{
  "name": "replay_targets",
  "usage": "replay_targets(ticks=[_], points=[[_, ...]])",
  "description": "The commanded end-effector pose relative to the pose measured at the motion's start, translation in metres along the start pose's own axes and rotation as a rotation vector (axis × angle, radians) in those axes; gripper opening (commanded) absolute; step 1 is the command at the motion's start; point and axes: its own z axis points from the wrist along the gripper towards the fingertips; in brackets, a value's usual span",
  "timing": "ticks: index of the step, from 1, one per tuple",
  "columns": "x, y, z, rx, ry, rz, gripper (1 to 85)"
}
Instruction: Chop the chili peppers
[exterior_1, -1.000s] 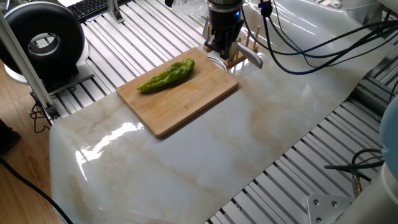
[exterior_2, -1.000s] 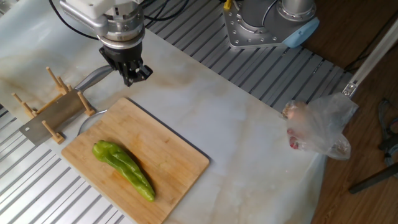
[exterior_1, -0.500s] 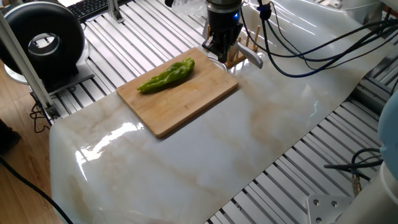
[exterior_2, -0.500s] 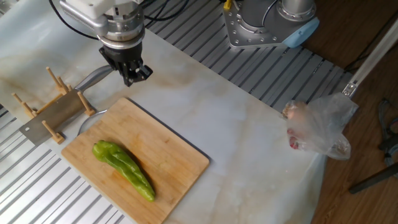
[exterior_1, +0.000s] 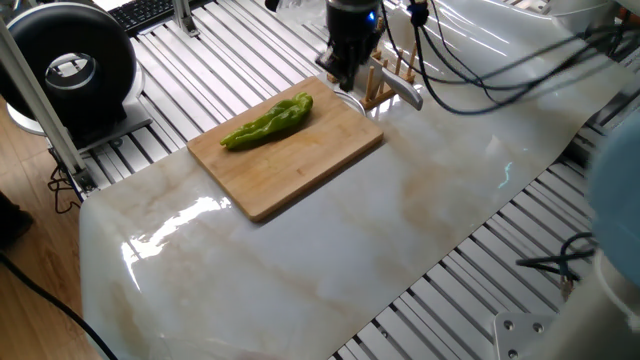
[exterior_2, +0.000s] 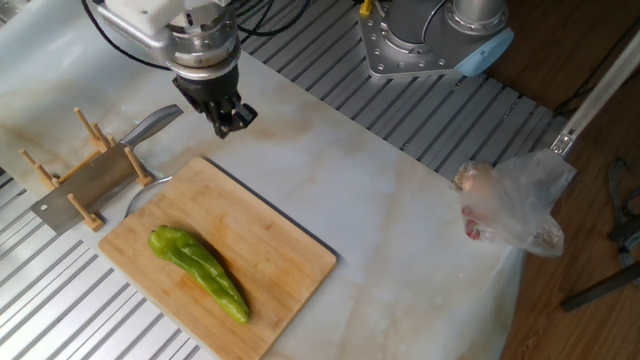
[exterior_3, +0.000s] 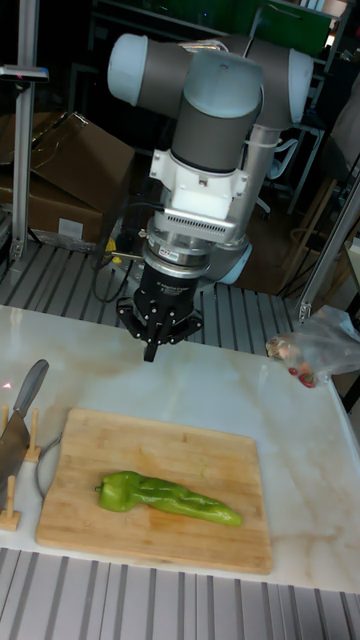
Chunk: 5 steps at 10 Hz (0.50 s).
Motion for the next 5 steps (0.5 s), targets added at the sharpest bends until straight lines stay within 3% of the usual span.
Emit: replay_targets(ticks=[1, 3, 4, 5], points=[[-0.042, -0.021, -0.008, -0.025, -0.008, -0.026, 1.3], [-0.051, -0.041, -0.008, -0.024, -0.011, -0.062, 1.3], [-0.052, -0.033, -0.005, -0.015, -0.013, -0.037, 1.3], [-0.042, -0.018, -0.005, -0.04, 0.017, 0.033, 1.3]])
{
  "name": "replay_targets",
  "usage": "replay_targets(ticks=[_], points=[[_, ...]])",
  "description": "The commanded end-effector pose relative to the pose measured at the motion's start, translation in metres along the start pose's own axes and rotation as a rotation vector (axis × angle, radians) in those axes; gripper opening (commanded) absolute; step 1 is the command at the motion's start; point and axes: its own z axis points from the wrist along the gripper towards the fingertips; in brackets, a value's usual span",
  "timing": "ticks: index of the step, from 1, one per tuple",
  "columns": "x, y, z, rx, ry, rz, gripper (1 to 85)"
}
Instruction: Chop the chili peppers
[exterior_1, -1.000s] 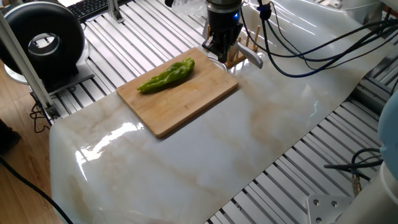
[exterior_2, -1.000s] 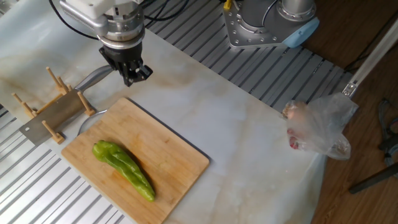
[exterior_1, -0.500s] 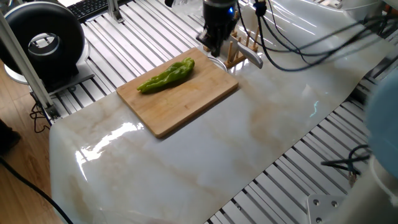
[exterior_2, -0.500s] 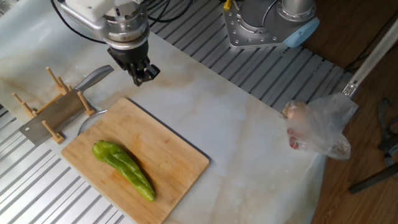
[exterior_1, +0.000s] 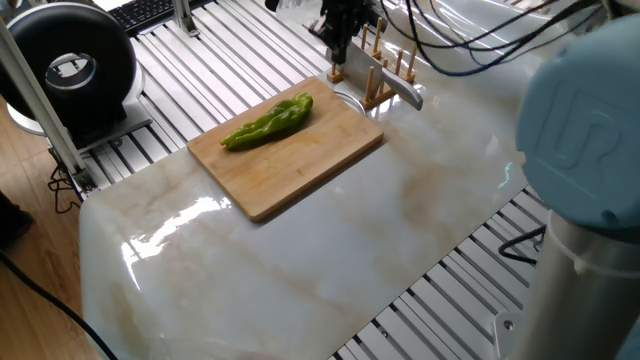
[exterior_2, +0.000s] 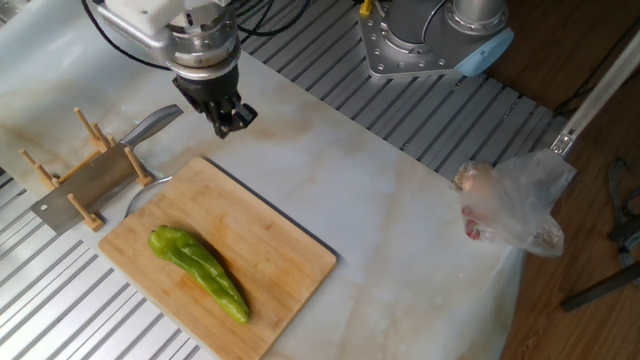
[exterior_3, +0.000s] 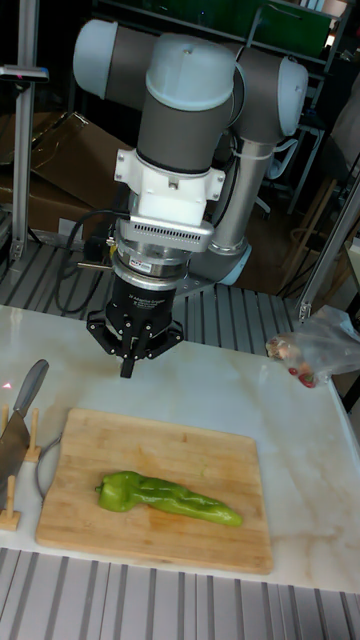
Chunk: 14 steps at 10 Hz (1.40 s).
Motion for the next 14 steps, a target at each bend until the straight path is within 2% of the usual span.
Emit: replay_targets(ticks=[1, 2, 3, 4, 5, 6, 7, 8, 9, 10, 11, 12, 14], points=[[0.004, 0.014, -0.001, -0.048, 0.05, 0.149, 1.3], [-0.003, 0.004, 0.0, -0.013, 0.019, 0.206, 1.3], [-0.017, 0.0, 0.0, -0.003, -0.033, 0.242, 1.3], [-0.028, 0.002, -0.001, -0.016, -0.074, 0.251, 1.3], [-0.025, 0.0, -0.001, -0.006, -0.067, 0.237, 1.3], [-0.033, -0.018, -0.004, 0.02, -0.06, 0.203, 1.3], [-0.047, -0.049, -0.01, 0.053, -0.054, 0.155, 1.3], [-0.06, -0.084, -0.014, 0.107, -0.056, 0.102, 1.3], [-0.063, -0.089, -0.013, 0.05, -0.04, 0.096, 2.7], [-0.069, -0.081, -0.012, -0.034, -0.047, 0.097, 10.7], [-0.079, -0.093, -0.009, -0.043, -0.081, 0.071, 16.0], [-0.083, -0.098, -0.006, -0.056, -0.088, 0.067, 18.7], [-0.079, -0.109, 0.005, -0.058, -0.079, 0.066, 23.3]])
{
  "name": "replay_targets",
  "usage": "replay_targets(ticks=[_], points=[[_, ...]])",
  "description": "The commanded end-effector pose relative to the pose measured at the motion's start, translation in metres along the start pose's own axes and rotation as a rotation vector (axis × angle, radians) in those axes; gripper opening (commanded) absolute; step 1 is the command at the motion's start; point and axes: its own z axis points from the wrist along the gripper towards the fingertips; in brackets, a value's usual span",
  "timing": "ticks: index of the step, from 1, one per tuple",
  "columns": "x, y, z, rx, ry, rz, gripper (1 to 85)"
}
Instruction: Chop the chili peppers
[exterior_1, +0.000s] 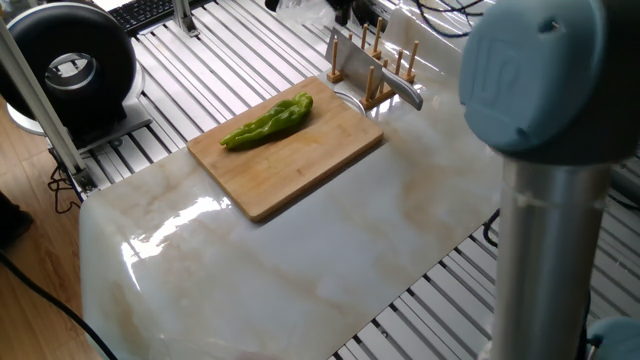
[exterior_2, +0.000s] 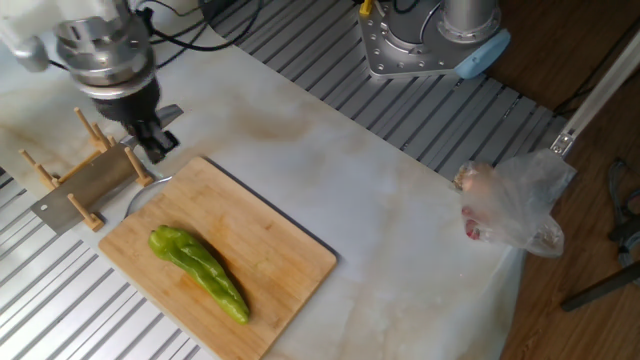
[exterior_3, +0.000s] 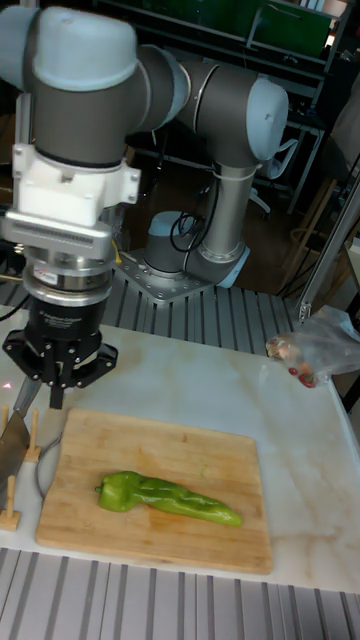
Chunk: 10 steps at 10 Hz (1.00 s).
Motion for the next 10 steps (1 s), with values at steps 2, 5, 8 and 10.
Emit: replay_targets(ticks=[2, 5, 8, 10], points=[[0.0, -0.024, 0.02, -0.034, -0.003, -0.031, 33.0], [-0.002, -0.044, 0.029, 0.035, 0.002, -0.044, 45.0], [0.012, -0.046, 0.031, 0.031, 0.055, -0.05, 46.3], [0.015, -0.056, 0.04, 0.057, 0.062, -0.072, 47.0]])
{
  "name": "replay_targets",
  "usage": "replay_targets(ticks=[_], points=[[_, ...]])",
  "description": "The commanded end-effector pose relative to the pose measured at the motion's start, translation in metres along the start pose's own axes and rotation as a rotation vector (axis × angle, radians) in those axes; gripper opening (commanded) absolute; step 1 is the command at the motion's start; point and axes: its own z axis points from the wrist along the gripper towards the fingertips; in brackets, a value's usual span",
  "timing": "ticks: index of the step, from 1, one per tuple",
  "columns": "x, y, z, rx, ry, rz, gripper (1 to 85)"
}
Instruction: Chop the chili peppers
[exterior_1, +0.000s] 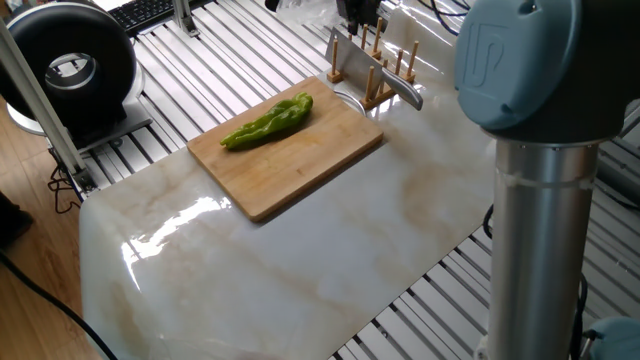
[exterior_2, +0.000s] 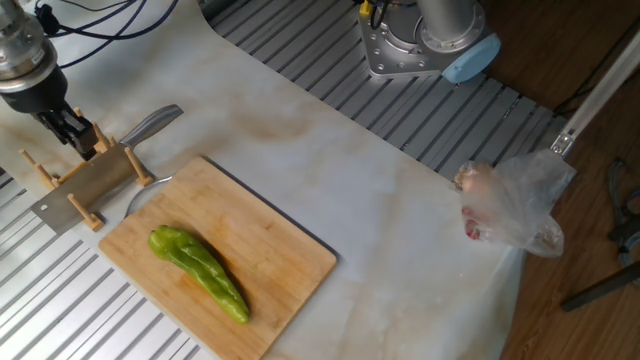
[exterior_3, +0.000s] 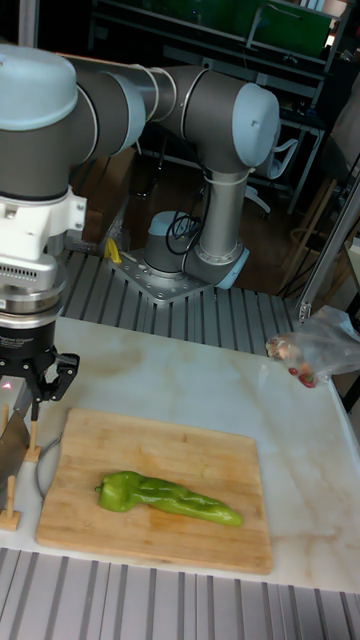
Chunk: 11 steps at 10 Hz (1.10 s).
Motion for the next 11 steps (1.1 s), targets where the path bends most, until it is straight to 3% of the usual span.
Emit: replay_targets(ticks=[1, 5, 7, 11], points=[[0.005, -0.007, 0.01, 0.007, 0.014, -0.02, 47.0], [0.005, -0.005, 0.015, -0.007, 0.006, -0.034, 46.7], [0.019, 0.002, 0.014, -0.037, 0.059, -0.024, 48.3], [0.025, -0.007, 0.014, 0.0, 0.084, -0.012, 45.3]])
